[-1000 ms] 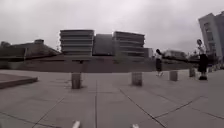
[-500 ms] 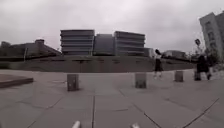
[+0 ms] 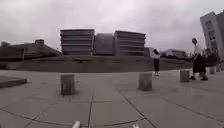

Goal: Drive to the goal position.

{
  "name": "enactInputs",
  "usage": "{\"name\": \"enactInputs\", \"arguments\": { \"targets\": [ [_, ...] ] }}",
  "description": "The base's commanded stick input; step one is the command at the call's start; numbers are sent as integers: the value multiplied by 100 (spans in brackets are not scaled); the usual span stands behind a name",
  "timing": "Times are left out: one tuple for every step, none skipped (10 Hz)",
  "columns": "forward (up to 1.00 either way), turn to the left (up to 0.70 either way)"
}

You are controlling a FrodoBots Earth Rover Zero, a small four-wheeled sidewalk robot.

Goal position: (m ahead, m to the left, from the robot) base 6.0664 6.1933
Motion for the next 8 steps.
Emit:
{"name": "enactInputs", "arguments": {
  "targets": [
    [70, 13],
    [70, 7],
    [70, 1],
    [70, 1],
    [70, 1],
    [70, 1],
    [70, 1],
    [70, 0]
  ]
}}
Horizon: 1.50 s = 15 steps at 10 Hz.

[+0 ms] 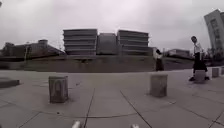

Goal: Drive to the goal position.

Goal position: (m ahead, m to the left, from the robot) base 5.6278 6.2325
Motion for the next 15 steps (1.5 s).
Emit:
{"name": "enactInputs", "arguments": {
  "targets": [
    [70, -1],
    [70, -1],
    [70, 2],
    [70, 22],
    [70, 33],
    [70, 14],
    [70, 2],
    [70, 1],
    [70, 1],
    [70, 10],
    [70, 34],
    [70, 34],
    [70, 34],
    [70, 25],
    [70, 7]
  ]
}}
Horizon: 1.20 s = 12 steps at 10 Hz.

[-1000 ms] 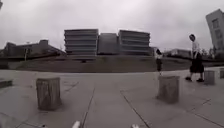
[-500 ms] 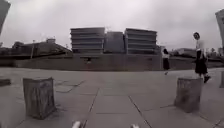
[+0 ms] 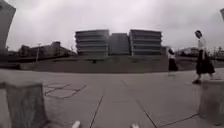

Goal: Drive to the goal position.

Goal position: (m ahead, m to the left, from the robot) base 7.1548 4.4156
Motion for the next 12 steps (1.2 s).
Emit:
{"name": "enactInputs", "arguments": {
  "targets": [
    [70, 2],
    [70, 2],
    [70, 2],
    [70, 3],
    [70, 7],
    [70, 17],
    [70, 30],
    [70, 34],
    [70, 32],
    [70, 29],
    [70, 9],
    [70, 2]
  ]
}}
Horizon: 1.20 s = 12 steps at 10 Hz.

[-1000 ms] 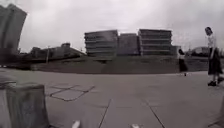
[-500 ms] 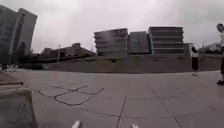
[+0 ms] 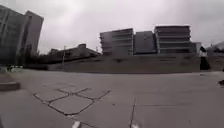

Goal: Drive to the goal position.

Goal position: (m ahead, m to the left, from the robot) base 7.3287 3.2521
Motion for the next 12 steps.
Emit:
{"name": "enactInputs", "arguments": {
  "targets": [
    [70, -1],
    [70, -1],
    [70, -1],
    [70, -1],
    [70, -1],
    [70, -1],
    [70, -1],
    [70, 0],
    [70, 7],
    [70, 22],
    [70, 34],
    [70, 34]
  ]
}}
